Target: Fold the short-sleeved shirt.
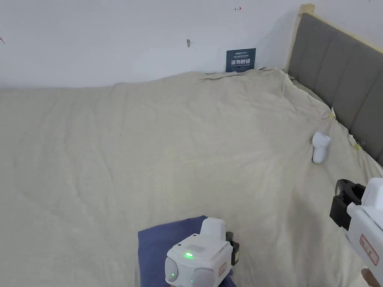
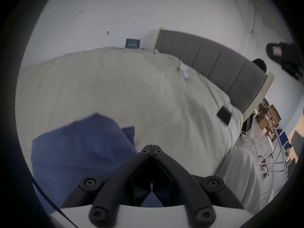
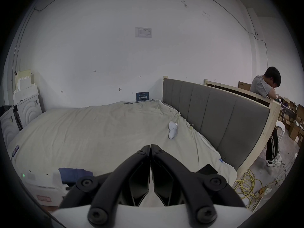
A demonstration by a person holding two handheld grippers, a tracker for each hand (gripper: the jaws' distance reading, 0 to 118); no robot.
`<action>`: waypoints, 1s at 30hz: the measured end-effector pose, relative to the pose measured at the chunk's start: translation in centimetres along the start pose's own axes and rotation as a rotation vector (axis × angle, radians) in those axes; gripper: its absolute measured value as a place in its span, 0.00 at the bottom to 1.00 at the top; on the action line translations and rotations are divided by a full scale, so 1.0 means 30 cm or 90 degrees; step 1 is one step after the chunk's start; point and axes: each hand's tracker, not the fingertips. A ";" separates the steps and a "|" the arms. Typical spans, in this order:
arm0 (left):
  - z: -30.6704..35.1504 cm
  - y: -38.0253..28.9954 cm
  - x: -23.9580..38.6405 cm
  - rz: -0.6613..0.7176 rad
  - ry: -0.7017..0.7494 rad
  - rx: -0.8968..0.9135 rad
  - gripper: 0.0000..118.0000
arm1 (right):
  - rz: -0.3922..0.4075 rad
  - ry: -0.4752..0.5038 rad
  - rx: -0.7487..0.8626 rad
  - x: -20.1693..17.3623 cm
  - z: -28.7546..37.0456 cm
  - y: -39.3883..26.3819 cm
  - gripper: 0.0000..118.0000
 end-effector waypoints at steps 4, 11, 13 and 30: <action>0.079 0.087 -0.030 -0.011 0.007 0.078 0.00 | -0.001 0.007 0.008 -0.022 0.008 0.012 0.01; 0.275 0.226 -0.107 -0.040 0.071 0.207 0.00 | 0.003 0.032 0.034 -0.089 0.019 0.039 0.01; 0.322 0.250 -0.148 -0.032 0.092 0.241 0.00 | 0.005 0.039 0.043 -0.112 0.023 0.048 0.01; 0.691 0.240 -0.421 -0.052 0.335 0.387 0.00 | 0.024 0.099 0.123 -0.302 0.033 0.086 0.01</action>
